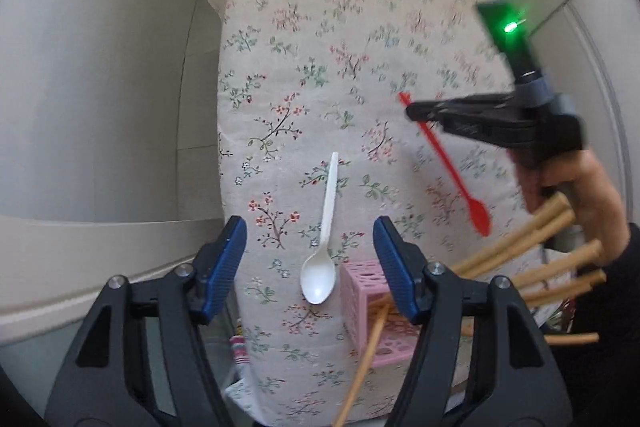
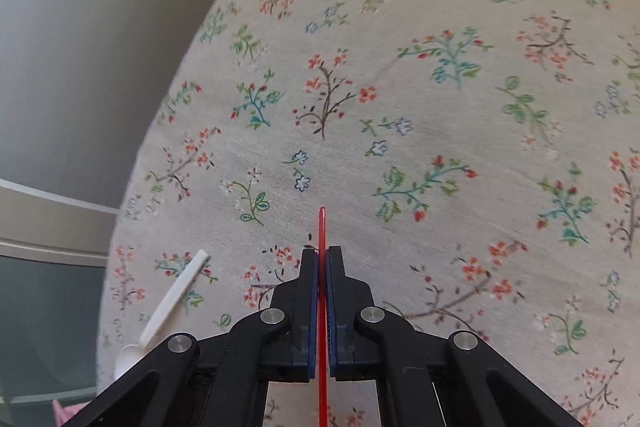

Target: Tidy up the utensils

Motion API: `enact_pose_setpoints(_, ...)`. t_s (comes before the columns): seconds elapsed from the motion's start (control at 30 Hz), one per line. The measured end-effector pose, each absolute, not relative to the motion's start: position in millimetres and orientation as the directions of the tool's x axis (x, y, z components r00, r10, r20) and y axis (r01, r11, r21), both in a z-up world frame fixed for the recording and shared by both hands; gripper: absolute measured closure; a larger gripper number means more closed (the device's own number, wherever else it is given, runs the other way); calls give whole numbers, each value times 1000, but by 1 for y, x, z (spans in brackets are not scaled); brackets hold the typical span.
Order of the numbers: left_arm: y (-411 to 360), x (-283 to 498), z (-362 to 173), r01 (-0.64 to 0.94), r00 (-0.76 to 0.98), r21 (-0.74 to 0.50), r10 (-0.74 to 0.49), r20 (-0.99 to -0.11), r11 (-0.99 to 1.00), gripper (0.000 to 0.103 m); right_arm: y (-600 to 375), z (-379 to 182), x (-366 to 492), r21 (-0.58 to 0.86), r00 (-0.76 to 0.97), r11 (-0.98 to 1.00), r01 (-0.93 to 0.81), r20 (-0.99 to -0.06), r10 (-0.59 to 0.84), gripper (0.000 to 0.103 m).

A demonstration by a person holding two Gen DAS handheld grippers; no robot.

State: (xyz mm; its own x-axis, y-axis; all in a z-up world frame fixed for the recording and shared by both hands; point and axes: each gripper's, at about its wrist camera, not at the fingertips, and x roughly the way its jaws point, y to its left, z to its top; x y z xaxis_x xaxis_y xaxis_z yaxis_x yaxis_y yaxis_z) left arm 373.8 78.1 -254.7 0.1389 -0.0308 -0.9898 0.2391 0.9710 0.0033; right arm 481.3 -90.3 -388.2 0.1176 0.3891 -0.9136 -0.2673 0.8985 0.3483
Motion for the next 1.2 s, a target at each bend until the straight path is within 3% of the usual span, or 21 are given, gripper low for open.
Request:
enact_pose_setpoints(0.1,66,406,-297,263,-11,-9,-7,-1000,965,55,-106,-374,475,380,138,891,-248,-896,421,101)
enact_pose_setpoints(0.2,62,426,-329,246,-98,-89,-67,-993,965,58,-119,-362,467,402,155,884,-241,-883,444,101)
enact_pose_setpoints(0.37,49,437,-366,297,-165,-25,26,-986,955,58,-128,-359,460,415,167,877,-241,-873,459,101)
enact_pose_setpoints(0.5,44,432,-387,339,-203,12,86,-975,941,66,-136,-358,454,434,158,866,-248,-864,478,101)
enact_pose_setpoints(0.57,38,426,-388,386,-177,33,109,-978,922,68,-136,-358,451,439,156,862,-253,-861,484,101)
enact_pose_setpoints(0.63,36,420,-387,401,-174,28,106,-979,916,79,-135,-359,448,442,156,860,-255,-859,487,101)
enact_pose_setpoints(0.67,36,418,-387,402,-171,29,107,-979,915,92,-134,-359,447,440,159,861,-254,-860,486,101)
enact_pose_setpoints(0.9,62,395,-366,334,-74,24,51,-996,942,93,-145,-336,431,450,238,865,-220,-836,495,101)
enact_pose_setpoints(1.2,108,350,-257,156,312,-64,-110,-944,986,93,-162,-261,387,439,470,876,-199,-742,478,101)
